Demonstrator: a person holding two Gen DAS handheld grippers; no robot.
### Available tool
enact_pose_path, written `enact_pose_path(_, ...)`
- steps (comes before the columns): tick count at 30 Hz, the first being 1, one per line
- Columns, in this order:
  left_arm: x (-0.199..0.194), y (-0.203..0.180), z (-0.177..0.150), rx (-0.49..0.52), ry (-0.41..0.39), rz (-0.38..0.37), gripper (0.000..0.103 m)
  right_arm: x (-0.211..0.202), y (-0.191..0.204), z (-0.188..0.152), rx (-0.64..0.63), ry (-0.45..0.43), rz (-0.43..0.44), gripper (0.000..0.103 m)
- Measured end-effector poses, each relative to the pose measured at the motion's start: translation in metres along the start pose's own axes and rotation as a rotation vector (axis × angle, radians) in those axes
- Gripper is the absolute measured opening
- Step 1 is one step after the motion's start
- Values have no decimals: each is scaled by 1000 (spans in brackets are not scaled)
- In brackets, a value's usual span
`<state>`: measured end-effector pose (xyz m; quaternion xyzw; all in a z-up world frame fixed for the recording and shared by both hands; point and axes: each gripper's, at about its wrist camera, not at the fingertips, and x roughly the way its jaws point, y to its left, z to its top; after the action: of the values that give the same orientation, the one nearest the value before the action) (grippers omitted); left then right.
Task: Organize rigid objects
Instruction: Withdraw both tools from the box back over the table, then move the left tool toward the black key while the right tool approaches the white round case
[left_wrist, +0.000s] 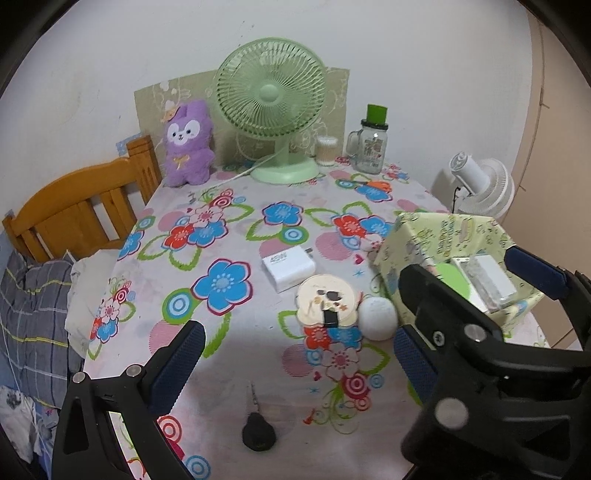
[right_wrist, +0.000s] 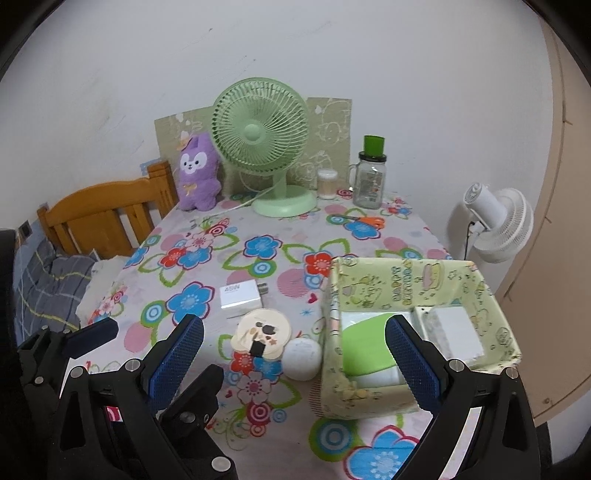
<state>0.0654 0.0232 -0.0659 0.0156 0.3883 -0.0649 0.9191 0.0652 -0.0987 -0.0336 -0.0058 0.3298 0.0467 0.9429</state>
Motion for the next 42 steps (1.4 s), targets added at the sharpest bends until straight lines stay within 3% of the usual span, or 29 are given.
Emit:
enact_pose_path(22, 52, 40, -9, 32, 63, 47, 103, 64, 36, -14, -12, 103, 45, 96)
enact_pose_path(27, 66, 39, -12, 57, 86, 52, 103, 79, 38, -20, 3, 142, 30, 90)
enact_pose_path(34, 83, 35, -15, 58, 111, 27, 103, 87, 36, -22, -27, 122, -75, 90)
enact_pose_path(42, 79, 45, -16, 39, 108, 50, 103, 84, 41, -23, -10, 132, -38, 87)
